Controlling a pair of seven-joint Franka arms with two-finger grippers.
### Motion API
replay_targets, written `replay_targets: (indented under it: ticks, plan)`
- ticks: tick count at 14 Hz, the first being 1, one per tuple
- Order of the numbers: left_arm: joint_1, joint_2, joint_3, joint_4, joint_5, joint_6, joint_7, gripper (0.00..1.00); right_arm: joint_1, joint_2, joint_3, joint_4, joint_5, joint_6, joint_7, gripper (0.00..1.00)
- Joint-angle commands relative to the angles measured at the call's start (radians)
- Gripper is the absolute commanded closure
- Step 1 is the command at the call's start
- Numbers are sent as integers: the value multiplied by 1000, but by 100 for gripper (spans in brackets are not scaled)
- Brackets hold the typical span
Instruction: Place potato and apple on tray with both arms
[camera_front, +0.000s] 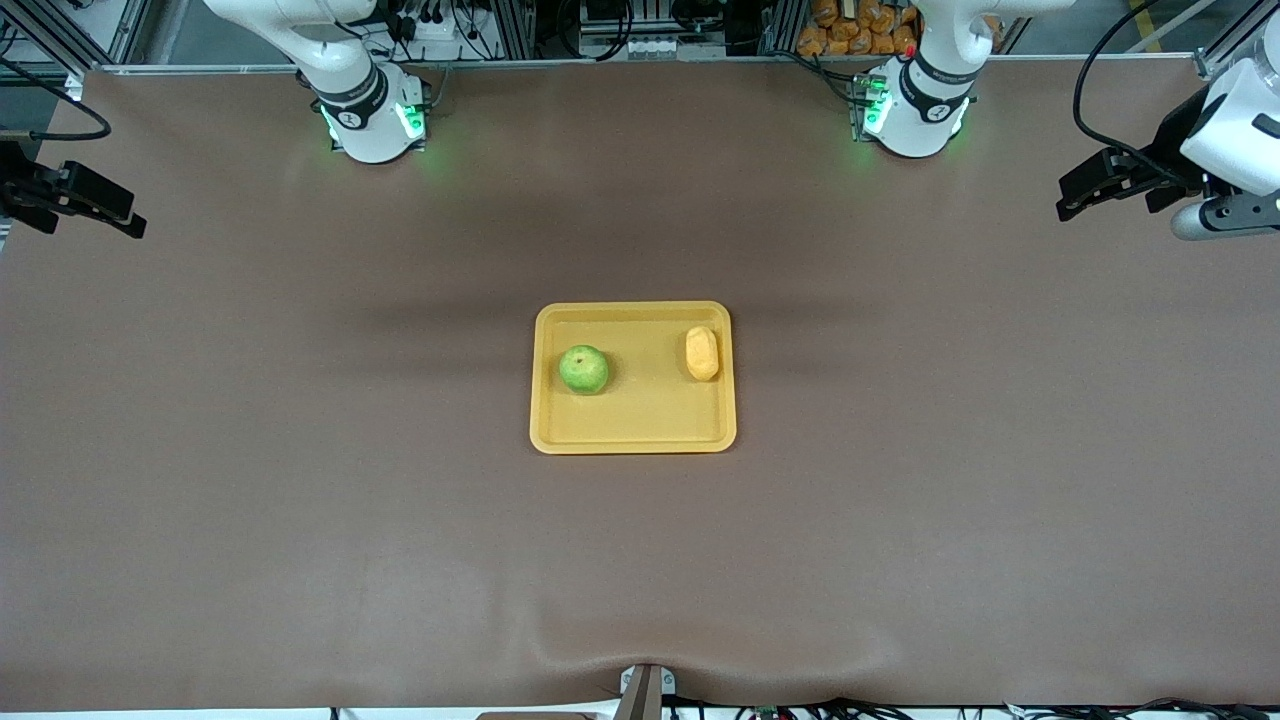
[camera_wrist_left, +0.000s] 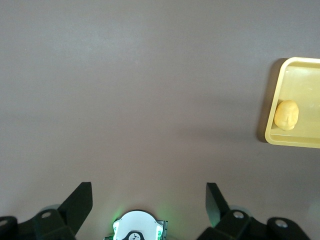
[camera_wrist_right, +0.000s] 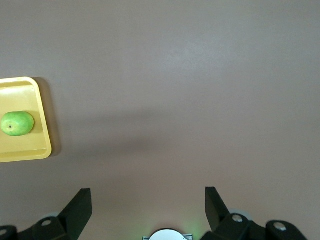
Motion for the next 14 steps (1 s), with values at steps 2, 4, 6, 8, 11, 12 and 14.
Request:
replay_targets:
  ticks: [2,4,6,8,11,12,14]
  plan:
    - [-4,-5,8,-7,-20,-7,16,0,-12,12,12,35,-5,-6,18,0]
    - [-6,-6,7,-7,-20,-23,15,0,-12,12,12,35,-5,-6,18,0]
    - [-6,-8,8,-8,-20,-27,13,0,-10,12,12,37,-5,-5,18,0]
    - [-6,-8,7,-2,-14,-27,13,0,-10,13,12,37,-5,-6,18,0]
    - [-6,-6,7,18,-8,-27,12,0,-10,16,12,37,-5,-6,18,0]
    - [-7,-5,7,19,-5,-27,10,0,-10,16,12,37,-4,-6,16,0]
    - [-6,-3,7,24,-5,-27,8,0,-10,16,12,37,-5,-6,16,0]
